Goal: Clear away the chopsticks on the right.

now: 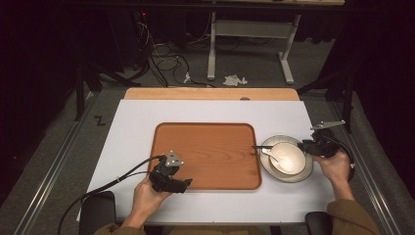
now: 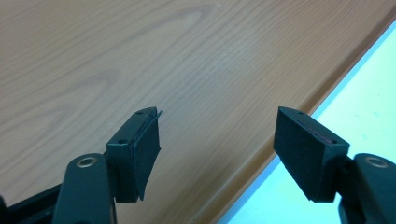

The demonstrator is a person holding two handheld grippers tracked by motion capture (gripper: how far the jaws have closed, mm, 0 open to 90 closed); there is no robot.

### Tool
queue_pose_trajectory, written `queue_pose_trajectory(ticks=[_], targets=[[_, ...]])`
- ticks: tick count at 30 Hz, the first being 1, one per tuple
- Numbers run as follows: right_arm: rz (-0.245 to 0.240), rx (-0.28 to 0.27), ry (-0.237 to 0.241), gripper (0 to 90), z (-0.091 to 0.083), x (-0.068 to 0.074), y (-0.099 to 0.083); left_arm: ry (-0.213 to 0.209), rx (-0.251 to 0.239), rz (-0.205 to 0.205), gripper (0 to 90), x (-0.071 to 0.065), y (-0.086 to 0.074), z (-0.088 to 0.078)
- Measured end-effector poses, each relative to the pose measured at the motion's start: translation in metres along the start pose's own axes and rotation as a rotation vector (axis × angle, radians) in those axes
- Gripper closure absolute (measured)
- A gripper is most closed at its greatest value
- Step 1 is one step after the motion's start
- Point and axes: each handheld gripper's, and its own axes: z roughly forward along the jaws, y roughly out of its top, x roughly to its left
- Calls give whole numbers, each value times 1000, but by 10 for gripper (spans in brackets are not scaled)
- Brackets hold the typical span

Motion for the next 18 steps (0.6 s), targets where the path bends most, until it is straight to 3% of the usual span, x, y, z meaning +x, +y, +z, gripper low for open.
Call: queue_pose_trajectory(ticks=[3, 10, 18], targets=[[-1, 4, 1, 670, 3, 1, 2, -1, 3, -2, 314, 0, 0, 1], [-19, 14, 9, 743, 4, 2, 3, -2, 3, -2, 314, 0, 0, 1], [-29, 26, 12, 738, 5, 3, 3, -1, 0, 1, 314, 0, 0, 0]])
